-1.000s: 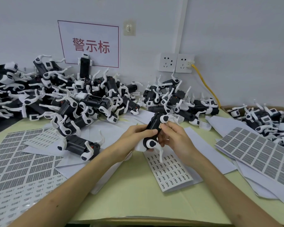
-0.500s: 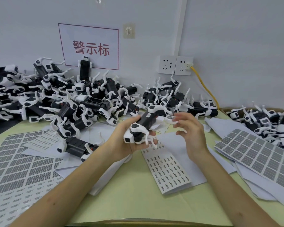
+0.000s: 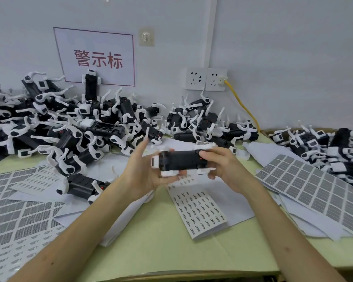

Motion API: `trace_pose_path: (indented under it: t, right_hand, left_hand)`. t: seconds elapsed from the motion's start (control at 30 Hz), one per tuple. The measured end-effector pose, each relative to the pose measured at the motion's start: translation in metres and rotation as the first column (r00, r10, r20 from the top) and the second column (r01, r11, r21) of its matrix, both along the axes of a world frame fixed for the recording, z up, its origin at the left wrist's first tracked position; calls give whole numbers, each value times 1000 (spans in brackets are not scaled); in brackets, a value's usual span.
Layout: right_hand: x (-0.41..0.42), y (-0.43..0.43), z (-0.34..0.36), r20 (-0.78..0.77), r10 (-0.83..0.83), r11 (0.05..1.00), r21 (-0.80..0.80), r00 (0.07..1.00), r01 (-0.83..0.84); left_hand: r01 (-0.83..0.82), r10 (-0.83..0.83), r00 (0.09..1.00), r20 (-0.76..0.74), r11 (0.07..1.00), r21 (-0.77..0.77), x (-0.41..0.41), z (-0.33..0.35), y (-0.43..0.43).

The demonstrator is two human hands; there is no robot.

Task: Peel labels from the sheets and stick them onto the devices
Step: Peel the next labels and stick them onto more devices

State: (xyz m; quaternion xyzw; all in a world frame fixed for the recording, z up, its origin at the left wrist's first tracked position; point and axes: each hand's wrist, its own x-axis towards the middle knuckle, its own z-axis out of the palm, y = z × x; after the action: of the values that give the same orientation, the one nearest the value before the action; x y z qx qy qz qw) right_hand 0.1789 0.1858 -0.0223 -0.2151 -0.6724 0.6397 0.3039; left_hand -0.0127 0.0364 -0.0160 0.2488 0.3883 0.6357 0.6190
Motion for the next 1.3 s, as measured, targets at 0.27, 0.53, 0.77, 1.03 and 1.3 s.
trace_pose_path:
  t: [0.27, 0.53, 0.77, 1.03, 1.3]
  right_hand:
    - [25, 23, 16, -594, -418, 848, -526, 687, 62]
    - [16, 26, 5, -321, -473, 842, -437, 821, 315]
    - [-3, 3, -7, 11, -515, 847, 160, 857, 507]
    - [-11, -3, -20, 95, -506, 746, 547, 857, 380]
    - [-15, -4, -24, 111, -484, 733, 593, 868, 332]
  left_hand:
    - [-346, 358, 904, -234, 934, 90, -7, -10, 13]
    - [-297, 314, 913, -261, 949, 101, -10, -18, 19]
    - [-322, 344, 864, -367, 939, 124, -12, -22, 18]
    - [-497, 473, 657, -587, 857, 134, -7, -16, 17]
    - [-772, 778, 573, -257, 618, 149, -49, -12, 15]
